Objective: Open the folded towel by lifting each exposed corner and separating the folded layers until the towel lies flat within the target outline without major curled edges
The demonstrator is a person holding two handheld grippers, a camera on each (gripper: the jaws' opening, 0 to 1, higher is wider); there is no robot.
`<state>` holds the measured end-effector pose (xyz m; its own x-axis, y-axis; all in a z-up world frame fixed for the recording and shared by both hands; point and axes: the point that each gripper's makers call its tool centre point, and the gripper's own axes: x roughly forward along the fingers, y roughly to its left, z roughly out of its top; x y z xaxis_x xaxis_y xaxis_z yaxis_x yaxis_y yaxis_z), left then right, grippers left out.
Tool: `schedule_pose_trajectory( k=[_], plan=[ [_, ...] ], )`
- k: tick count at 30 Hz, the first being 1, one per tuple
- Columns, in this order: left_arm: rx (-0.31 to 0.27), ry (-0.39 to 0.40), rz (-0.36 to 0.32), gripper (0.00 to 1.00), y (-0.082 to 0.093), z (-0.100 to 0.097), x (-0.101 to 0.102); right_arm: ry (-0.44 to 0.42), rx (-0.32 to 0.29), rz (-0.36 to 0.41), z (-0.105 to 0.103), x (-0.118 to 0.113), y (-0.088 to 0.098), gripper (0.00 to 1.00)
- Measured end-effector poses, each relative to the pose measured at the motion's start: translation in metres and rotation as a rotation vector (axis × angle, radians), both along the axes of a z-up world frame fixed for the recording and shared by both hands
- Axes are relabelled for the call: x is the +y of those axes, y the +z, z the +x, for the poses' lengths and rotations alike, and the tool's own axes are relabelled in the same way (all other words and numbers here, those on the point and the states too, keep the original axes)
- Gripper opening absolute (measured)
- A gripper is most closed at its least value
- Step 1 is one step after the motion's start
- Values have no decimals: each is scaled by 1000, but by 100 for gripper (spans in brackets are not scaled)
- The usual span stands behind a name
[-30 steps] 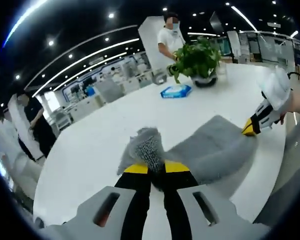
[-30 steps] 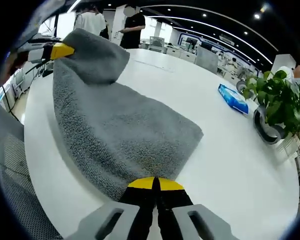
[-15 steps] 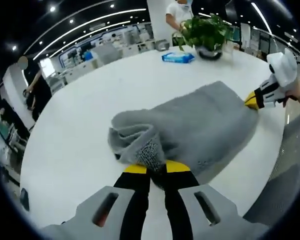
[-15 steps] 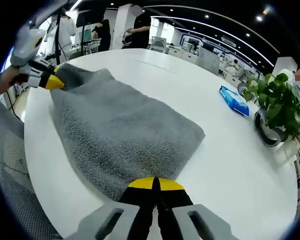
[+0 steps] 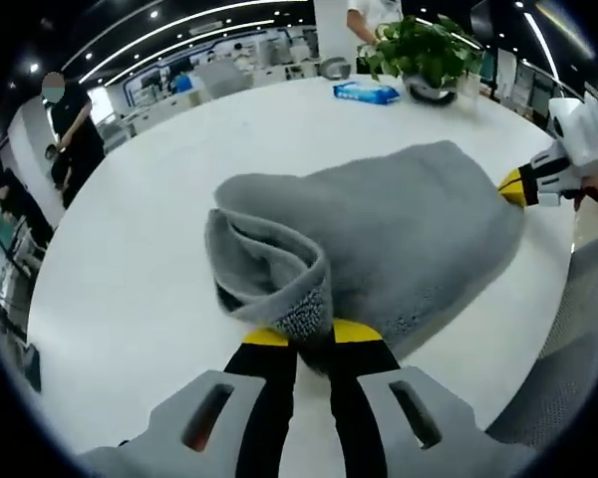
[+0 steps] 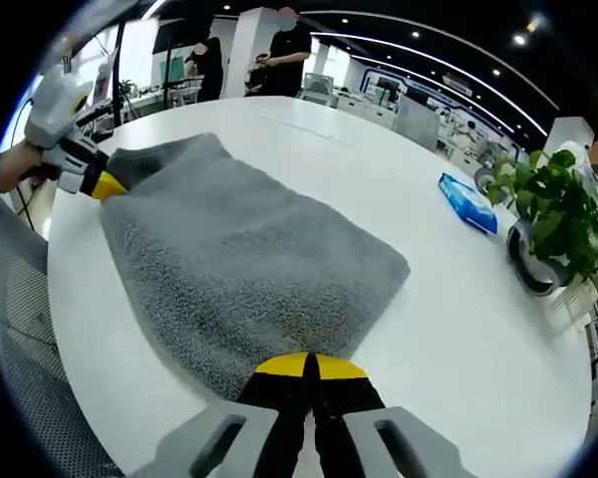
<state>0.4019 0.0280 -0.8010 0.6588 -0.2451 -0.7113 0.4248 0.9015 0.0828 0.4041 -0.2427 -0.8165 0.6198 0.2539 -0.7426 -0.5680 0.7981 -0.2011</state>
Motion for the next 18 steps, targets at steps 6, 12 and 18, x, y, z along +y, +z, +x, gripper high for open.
schedule_pose_trajectory(
  k=[6, 12, 18],
  plan=[
    [-154, 81, -212, 31, 48, 15, -6, -22, -156, 72, 18, 7, 37, 15],
    [-412, 27, -100, 28, 93, 29, -4, -14, -256, 181, 23, 19, 69, 8],
    [-366, -31, -91, 17, 79, 31, -19, 25, -231, 210, 19, 33, 64, 0]
  ],
)
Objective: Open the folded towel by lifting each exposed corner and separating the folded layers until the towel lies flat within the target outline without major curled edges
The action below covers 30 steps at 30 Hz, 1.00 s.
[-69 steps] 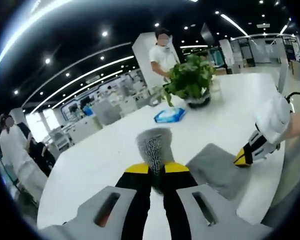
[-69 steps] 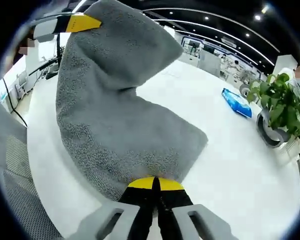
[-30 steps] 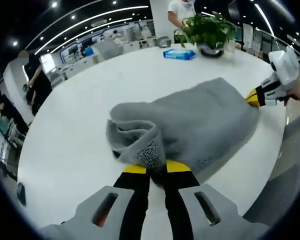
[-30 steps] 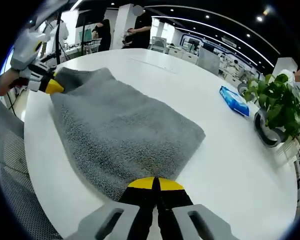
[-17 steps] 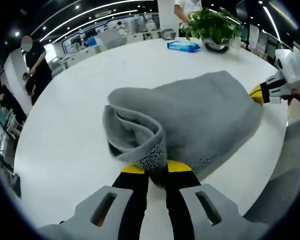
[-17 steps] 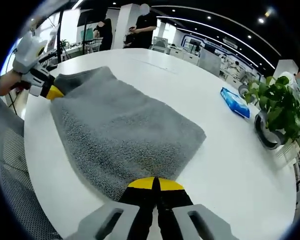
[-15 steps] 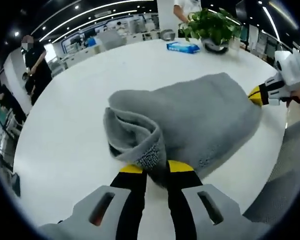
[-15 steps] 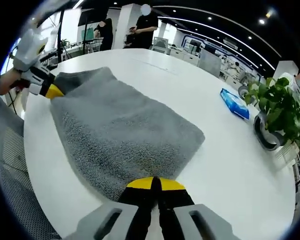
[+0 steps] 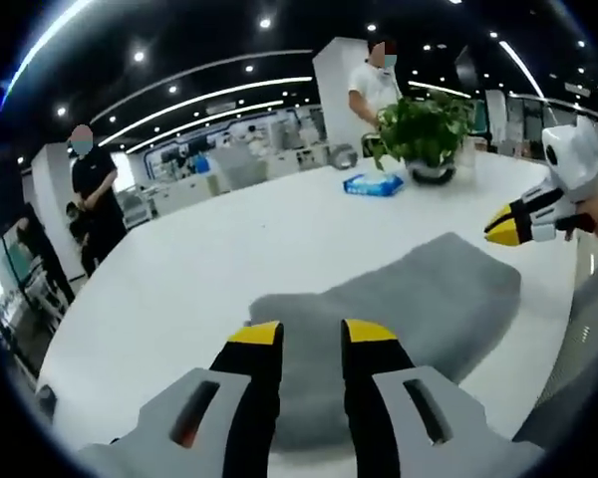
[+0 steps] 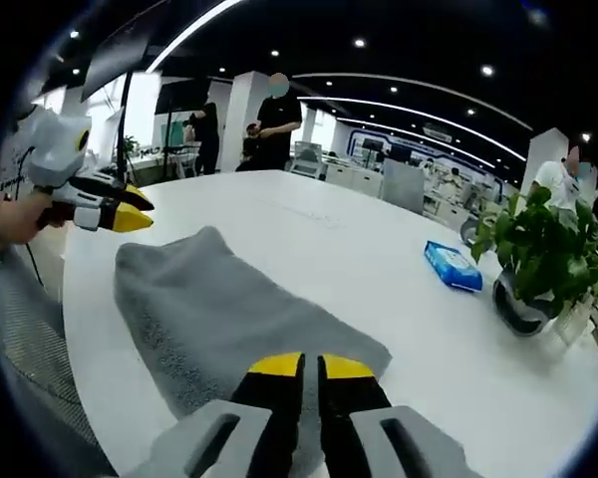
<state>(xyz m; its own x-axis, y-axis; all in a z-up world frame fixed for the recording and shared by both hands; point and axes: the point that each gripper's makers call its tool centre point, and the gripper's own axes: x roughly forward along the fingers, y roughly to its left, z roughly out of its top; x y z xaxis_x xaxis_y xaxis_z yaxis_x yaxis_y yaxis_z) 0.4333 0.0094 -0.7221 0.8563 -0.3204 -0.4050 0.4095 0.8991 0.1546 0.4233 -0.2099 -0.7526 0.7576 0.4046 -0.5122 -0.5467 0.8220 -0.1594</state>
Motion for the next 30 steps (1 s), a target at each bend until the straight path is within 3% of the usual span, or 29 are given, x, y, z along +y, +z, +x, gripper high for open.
schedule_pose_trajectory(
  k=[2, 5, 7, 10, 14, 18, 20, 25, 30],
  plan=[
    [68, -19, -24, 10, -13, -1, -6, 14, 18, -18, -2, 2, -5, 0],
    [105, -42, 12, 1, -24, -1, -9, 27, 34, -7, -4, 6, -8, 0],
    [126, -62, 76, 0, -34, 2, -8, 33, 40, -7, -5, 8, -10, 0],
    [140, -74, 64, 0, -40, 5, -12, 51, 51, -20, -6, 12, -14, 0],
    [188, -95, 93, 0, -59, 7, -14, 96, 120, -6, -15, 22, -28, 0],
    [263, -91, 150, 0, -83, 2, -6, 128, 185, -68, -23, 25, -47, 0],
    [241, -94, 141, 0, -83, 3, -7, 131, 195, -96, -23, 26, -51, 0],
    [235, -124, 200, 0, -85, 1, -9, 147, 205, -165, -23, 28, -56, 0],
    [256, -99, 137, 0, -85, 1, -6, 130, 237, -163, -21, 26, -58, 0]
  ],
)
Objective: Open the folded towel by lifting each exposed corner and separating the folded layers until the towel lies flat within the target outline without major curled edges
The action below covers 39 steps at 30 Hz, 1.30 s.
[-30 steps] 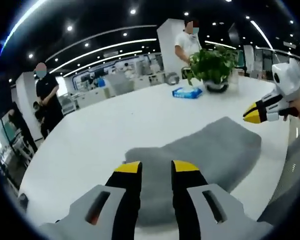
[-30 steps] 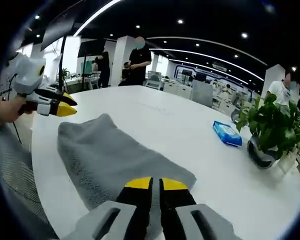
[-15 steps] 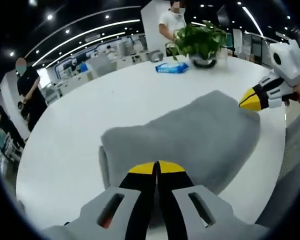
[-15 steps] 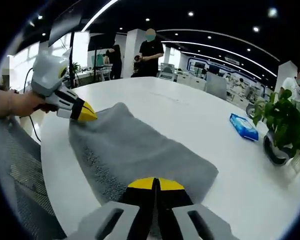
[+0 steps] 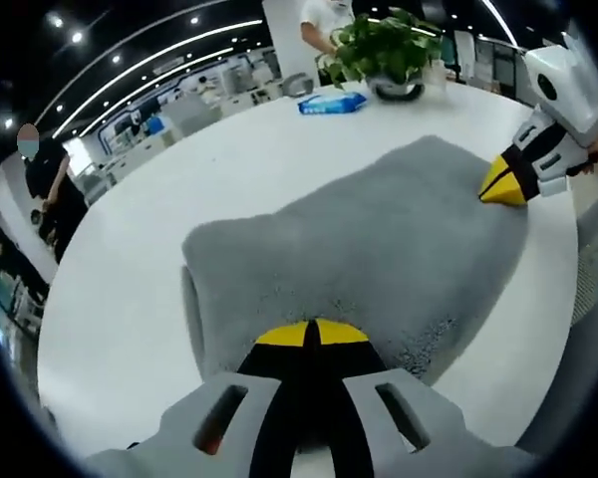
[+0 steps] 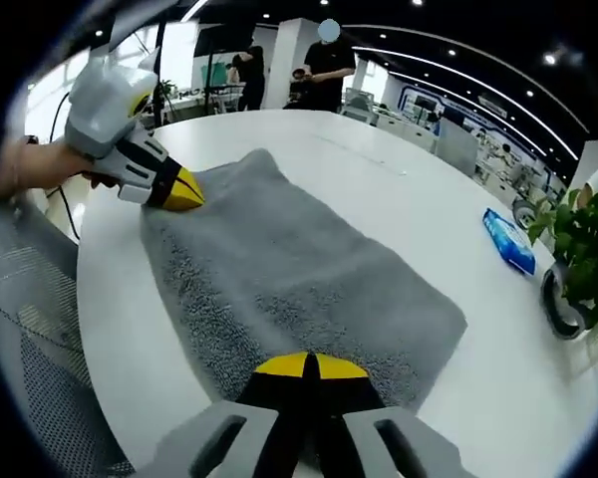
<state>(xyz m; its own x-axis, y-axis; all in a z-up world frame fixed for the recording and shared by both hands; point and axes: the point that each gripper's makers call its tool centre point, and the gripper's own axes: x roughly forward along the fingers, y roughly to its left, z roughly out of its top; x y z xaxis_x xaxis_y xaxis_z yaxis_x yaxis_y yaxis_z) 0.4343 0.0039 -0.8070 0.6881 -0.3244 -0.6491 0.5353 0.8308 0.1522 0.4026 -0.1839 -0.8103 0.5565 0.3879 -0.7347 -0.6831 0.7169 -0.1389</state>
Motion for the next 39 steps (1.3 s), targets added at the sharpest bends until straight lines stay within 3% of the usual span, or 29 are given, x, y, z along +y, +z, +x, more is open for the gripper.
schedule_pose_trajectory(
  k=[39],
  plan=[
    [22, 16, -22, 0, -3, -4, -1, 5, 46, -41, 6, -2, -3, 0]
  ],
)
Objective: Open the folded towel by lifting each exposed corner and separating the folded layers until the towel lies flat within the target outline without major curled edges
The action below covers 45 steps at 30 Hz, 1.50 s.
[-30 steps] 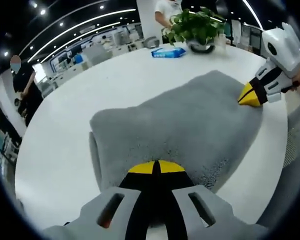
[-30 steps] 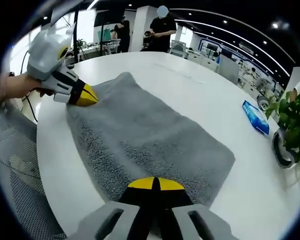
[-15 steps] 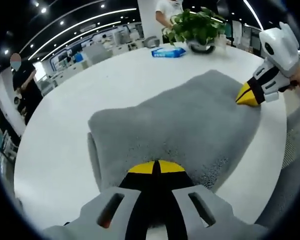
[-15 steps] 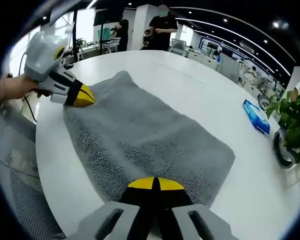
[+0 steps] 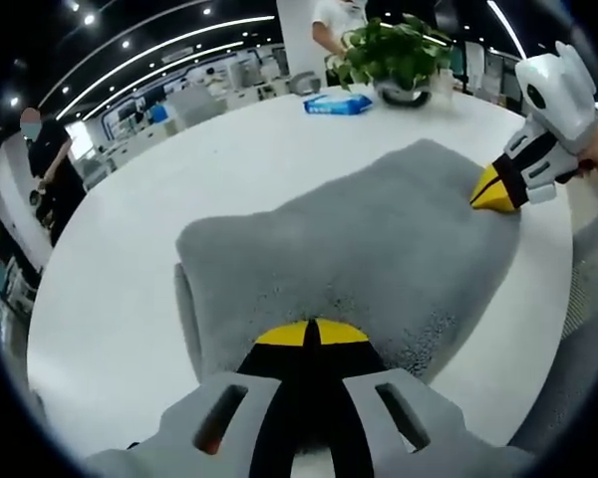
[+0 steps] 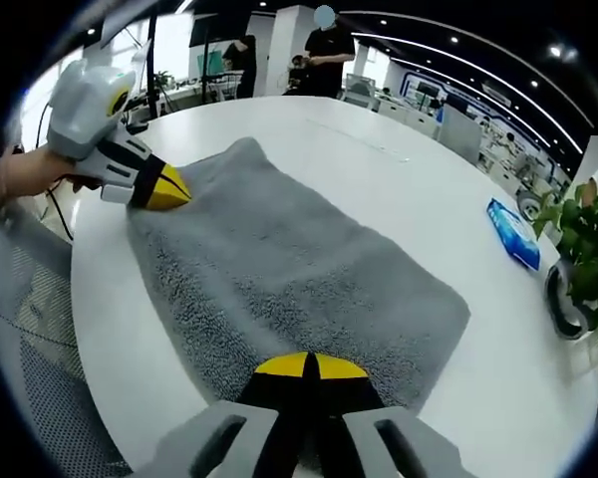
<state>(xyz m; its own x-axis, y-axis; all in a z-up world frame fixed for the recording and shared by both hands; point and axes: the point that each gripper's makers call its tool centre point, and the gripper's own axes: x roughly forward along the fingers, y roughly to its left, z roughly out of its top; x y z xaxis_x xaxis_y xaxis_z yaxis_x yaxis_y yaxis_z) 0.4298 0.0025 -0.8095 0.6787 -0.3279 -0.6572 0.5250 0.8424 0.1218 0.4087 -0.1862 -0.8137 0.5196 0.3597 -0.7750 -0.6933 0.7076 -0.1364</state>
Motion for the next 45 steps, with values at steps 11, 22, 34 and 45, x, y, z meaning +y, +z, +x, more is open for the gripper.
schedule_pose_trajectory(
  k=[11, 22, 34, 45],
  plan=[
    [1, 1, 5, 0, 0, 0, 0, 2, 5, -13, -1, 0, 0, 0],
    [1, 5, 6, 0, 0, -1, 0, -3, 15, -8, 0, 0, 0, 0],
    [-1, 8, 7, 0, 0, -1, 0, -6, 22, -4, 1, 0, -1, 0],
    [-2, 10, 5, 0, 0, -1, 0, -6, 23, -4, 0, 0, -1, 0]
  ],
)
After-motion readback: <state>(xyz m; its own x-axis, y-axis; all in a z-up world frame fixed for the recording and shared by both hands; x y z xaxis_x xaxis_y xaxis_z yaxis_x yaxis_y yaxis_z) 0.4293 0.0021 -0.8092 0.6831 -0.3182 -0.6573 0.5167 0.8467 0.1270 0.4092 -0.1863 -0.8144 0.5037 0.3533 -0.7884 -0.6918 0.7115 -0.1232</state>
